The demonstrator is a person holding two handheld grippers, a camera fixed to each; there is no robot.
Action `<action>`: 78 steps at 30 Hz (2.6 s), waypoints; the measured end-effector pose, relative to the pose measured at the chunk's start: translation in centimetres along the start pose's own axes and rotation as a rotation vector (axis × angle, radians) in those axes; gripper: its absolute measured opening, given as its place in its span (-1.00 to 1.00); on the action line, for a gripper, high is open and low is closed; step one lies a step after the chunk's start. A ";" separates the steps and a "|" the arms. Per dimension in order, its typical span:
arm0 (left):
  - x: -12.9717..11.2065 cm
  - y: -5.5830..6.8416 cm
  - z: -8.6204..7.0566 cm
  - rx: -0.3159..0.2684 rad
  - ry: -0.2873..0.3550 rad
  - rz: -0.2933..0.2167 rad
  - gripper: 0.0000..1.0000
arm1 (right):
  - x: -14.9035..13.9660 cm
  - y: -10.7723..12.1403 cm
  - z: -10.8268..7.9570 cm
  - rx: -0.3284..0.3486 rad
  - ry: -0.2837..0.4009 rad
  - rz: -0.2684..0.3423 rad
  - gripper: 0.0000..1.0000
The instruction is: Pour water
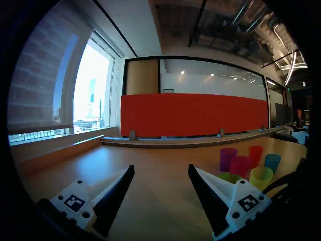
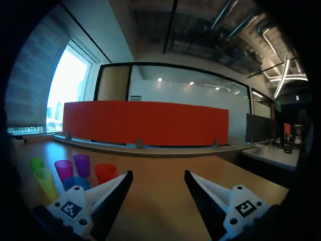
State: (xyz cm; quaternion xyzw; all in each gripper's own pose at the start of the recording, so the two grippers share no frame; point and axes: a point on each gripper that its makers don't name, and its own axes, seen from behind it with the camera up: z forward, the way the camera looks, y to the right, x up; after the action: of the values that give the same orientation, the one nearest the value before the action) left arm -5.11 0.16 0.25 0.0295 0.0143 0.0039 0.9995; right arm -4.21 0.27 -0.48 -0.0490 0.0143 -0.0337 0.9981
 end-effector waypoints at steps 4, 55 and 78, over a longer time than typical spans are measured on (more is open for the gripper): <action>0.0 0.0 0.0 0.000 0.000 0.000 0.99 | -0.3 -0.2 0.0 0.009 -0.005 0.011 0.99; 0.0 -0.1 -0.2 0.000 0.000 0.000 0.99 | -0.9 -0.5 -0.4 0.047 -0.012 0.060 0.99; 0.0 -0.1 -0.1 0.000 0.000 0.000 0.99 | -1.0 -0.5 -0.4 0.045 -0.013 0.060 0.99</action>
State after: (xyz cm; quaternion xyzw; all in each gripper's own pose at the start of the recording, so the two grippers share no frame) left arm -5.12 0.03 0.09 0.0295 0.0141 0.0038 0.9995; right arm -5.28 -0.21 -0.76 -0.0265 0.0084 -0.0036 0.9996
